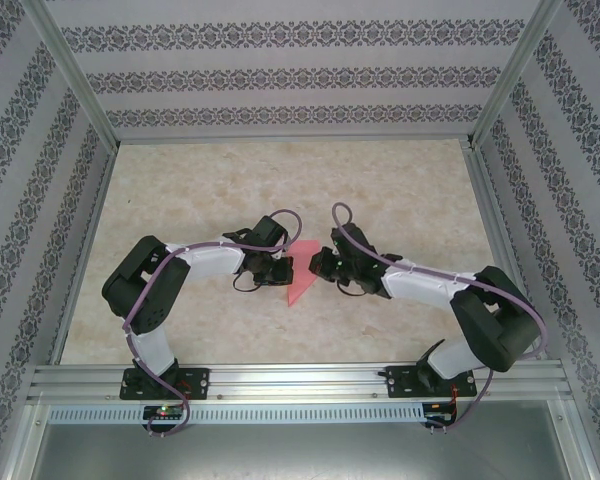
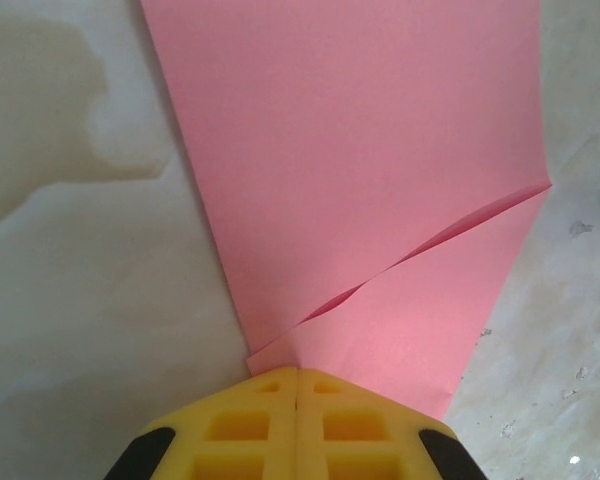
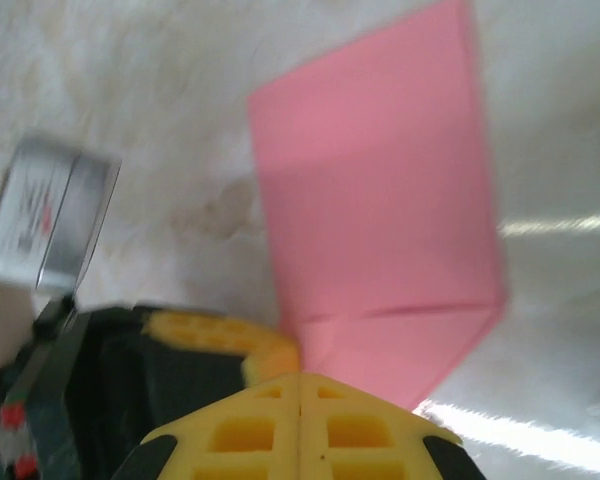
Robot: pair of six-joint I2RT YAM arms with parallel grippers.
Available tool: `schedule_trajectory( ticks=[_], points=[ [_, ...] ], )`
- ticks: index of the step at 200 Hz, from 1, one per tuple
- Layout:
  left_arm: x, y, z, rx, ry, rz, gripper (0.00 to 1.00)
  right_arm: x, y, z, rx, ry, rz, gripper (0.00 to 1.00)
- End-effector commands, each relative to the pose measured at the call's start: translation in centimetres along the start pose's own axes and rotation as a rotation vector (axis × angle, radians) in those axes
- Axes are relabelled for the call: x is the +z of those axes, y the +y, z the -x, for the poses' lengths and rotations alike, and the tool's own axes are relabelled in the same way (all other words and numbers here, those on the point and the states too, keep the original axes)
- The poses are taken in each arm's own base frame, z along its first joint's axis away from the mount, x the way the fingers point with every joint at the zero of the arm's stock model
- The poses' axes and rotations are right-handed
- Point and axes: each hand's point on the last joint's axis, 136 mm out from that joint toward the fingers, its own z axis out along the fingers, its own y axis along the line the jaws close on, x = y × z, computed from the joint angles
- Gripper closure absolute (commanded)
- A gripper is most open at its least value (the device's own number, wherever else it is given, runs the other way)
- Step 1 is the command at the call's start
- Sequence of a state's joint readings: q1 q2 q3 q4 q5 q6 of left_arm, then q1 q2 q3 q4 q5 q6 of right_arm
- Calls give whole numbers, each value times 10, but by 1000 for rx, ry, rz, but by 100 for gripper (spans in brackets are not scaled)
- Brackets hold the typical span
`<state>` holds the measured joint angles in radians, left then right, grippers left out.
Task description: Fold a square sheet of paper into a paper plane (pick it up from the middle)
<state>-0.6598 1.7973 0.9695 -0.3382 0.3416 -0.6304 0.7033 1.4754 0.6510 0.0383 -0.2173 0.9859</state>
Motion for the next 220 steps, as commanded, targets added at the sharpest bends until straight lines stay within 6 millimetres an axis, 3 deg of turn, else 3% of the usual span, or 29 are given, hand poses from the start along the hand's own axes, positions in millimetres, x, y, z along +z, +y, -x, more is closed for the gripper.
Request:
schedule_trajectory(
  ticks=[1,42,89,170,220],
  points=[
    [23,66,-35,-64,85,238,100,5,9,-25,73,40,78,97],
    [25,67,-35,-71,84,233,100,15,17,-47,84,76,108,97],
    [25,68,-37,-75,86,236,100,33,19,-56,93,114,115,97],
    [25,70,-39,-80,86,238,100,44,-16,-74,113,150,-15,97],
    [26,70,-39,-82,83,239,100,31,19,-74,26,141,54,97]
  ],
)
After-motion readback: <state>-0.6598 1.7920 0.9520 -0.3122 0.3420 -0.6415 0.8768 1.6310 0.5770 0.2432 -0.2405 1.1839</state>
